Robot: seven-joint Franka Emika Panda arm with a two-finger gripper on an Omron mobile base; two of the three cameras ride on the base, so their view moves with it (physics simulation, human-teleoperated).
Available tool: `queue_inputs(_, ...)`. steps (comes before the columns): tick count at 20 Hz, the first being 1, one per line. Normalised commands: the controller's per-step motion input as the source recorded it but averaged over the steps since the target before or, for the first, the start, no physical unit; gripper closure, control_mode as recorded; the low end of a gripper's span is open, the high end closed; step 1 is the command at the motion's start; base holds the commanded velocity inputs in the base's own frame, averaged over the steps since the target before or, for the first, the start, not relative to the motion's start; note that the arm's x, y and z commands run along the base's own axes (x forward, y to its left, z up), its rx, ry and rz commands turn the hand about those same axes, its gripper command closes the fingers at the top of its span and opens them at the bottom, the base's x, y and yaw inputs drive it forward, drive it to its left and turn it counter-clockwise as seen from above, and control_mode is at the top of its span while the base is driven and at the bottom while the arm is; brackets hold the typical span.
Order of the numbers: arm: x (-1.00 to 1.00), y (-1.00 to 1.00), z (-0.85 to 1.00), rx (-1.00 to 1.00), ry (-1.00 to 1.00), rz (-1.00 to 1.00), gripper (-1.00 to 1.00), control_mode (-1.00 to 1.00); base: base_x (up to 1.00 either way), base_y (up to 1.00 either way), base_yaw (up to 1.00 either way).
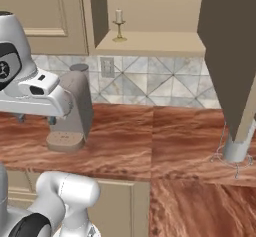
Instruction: Get the candle and the beer from the cabinet and move them to the dining counter.
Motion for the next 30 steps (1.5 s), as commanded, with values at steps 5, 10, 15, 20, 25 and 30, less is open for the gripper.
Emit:
queue_inputs(5,0.00,0.00,0.00,0.00,0.00,0.00,-1.00,1.00,0.23,-0.60,0.14)
queue_inputs(10,0.00,0.00,0.00,0.00,0.00,0.00,-1.00,1.00,0.32,-0.57,0.14)
queue_inputs(15,0.00,0.00,0.00,0.00,0.00,0.00,-1.00,1.00,0.50,-0.35,0.09)
queue_inputs(20,0.00,0.00,0.00,0.00,0.00,0.00,-1.00,1.00,0.76,-0.25,0.03)
queue_inputs(25,0.00,0.00,0.00,0.00,0.00,0.00,-1.00,1.00,0.82,-0.25,0.00)
queue_inputs(30,0.00,0.00,0.00,0.00,0.00,0.00,-1.00,1.00,0.58,-0.24,0.00)
